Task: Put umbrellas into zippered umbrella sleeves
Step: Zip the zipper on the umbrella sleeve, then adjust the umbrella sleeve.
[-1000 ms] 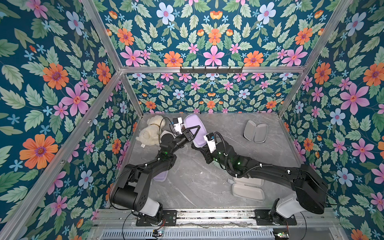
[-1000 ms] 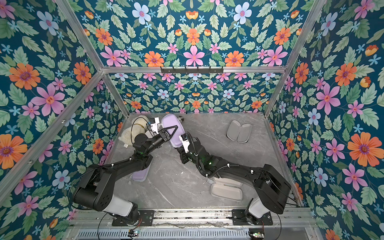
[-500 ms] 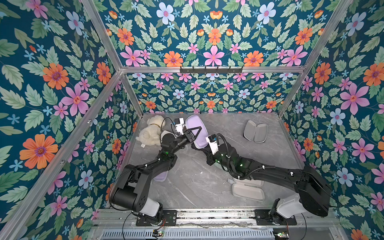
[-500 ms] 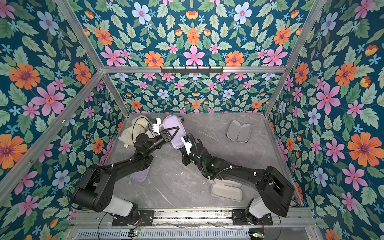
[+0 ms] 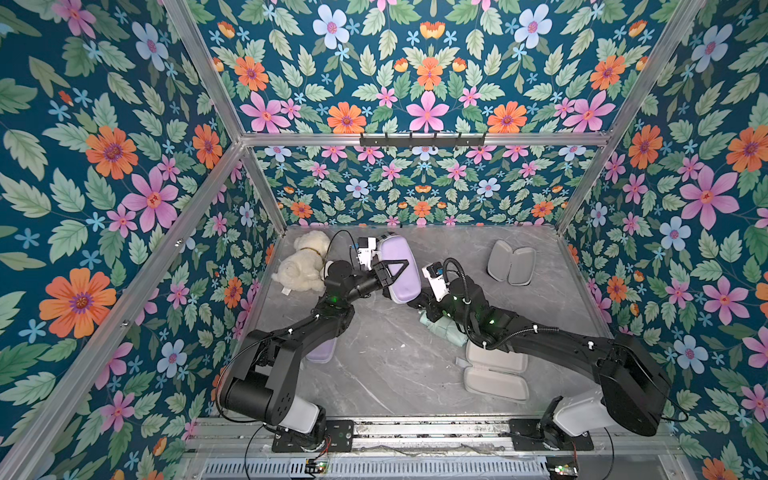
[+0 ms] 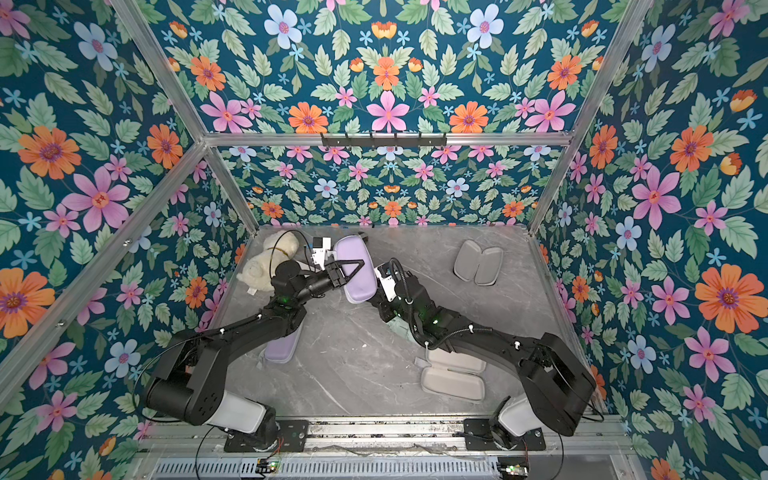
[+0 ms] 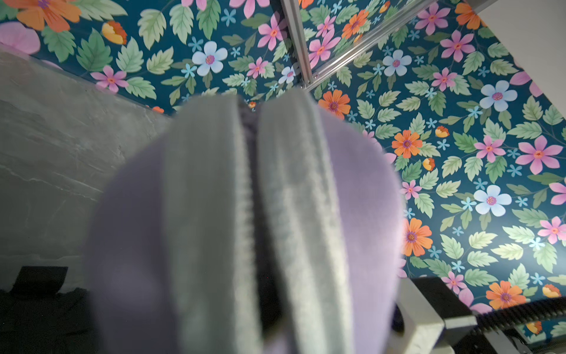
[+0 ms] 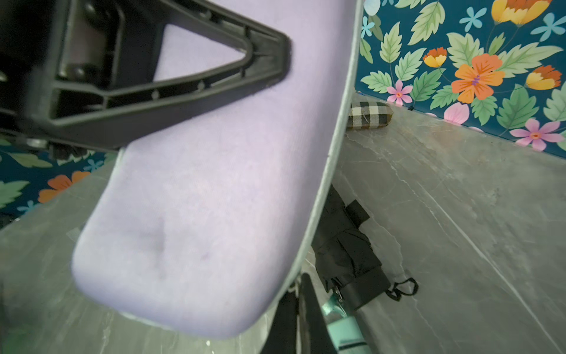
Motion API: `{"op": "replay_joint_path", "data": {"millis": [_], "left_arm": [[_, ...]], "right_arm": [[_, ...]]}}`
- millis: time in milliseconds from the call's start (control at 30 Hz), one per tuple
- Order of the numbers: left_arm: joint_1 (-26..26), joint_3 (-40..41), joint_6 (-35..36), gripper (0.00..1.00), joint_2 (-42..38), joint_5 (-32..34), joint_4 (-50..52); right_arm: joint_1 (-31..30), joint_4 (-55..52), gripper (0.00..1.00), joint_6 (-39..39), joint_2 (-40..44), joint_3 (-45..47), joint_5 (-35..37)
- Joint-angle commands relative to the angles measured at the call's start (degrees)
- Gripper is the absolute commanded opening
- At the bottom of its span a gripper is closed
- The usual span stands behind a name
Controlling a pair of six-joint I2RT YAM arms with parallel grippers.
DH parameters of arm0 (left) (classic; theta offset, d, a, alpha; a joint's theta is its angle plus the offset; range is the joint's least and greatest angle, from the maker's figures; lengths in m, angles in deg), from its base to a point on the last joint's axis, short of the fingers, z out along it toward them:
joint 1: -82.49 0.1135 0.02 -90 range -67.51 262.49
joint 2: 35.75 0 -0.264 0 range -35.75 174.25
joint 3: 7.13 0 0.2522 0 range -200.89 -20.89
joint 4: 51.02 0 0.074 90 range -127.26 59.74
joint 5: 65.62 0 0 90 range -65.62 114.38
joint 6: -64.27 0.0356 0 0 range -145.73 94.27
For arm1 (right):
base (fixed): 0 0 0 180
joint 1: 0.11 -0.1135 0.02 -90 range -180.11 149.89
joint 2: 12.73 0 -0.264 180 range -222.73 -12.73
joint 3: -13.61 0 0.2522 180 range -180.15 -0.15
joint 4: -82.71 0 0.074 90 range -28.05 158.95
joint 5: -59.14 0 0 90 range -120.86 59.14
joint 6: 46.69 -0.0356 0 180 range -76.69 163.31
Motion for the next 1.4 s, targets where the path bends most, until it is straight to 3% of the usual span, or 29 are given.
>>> {"op": "replay_joint_path", "data": {"millis": [0,200,333,367,433,500,633,733,933,1000,1167,1267,1367], "left_arm": [[0.25,-0.45,5.86,0.13,0.77,-9.2,9.24],[0.16,-1.67,12.4,0.15,0.81,-16.4,19.74],[0.17,-2.42,14.84,0.18,0.51,-18.03,22.04],[0.13,-2.8,15.73,0.18,0.5,-18.07,22.81],[0.34,-3.65,18.34,0.19,0.19,-17.31,24.53],[0.43,-4.04,19.78,0.21,-0.16,-17.25,24.38],[-0.05,-4.56,19.93,0.28,0.16,-18.95,21.67],[-0.99,-5.18,20.29,0.34,0.64,-20.96,21.08],[-4.22,-5.37,21.28,0.36,-0.49,-24.16,20.13],[-4.92,-5.42,21.55,0.36,-1.28,-24.76,19.87],[-5.12,-5.2,19.54,0.37,-1.83,-25.29,16.36],[-5.11,-4.86,15.21,0.48,-0.88,-24.91,11.08],[-4.4,-3.34,8.88,0.61,-0.69,-23.65,3.83]], "right_arm": [[1.18,4.68,0.0,5.69,0.45,-1.27,5.28],[4.42,6.12,0.0,10.82,-0.26,-4.03,-0.3],[6.59,1.13,0.0,11.52,-0.55,-6.09,-4.54],[6.69,-0.78,0.05,11.52,-0.23,-6.34,-5.08],[7.59,-7.86,0.34,9.92,0.97,-7.0,-7.25],[9.15,-14.95,0.49,6.58,2.68,-7.42,-8.53],[15.68,-18.55,0.66,-7.76,5.27,-7.98,-29.54],[17.31,-18.79,0.74,-14.22,2.71,-11.31,-42.36],[20.04,-8.98,0.78,-25.76,-4.88,-15.48,-57.47],[20.09,-8.9,0.77,-26.27,-7.36,-17.04,-60.87],[19.62,-0.43,0.65,-30.53,-10.1,-16.43,-69.13],[18.75,7.73,0.57,-34.22,-9.92,-14.47,-70.97],[18.94,16.41,0.4,-40.47,-10.61,-12.85,-68.84]]}}
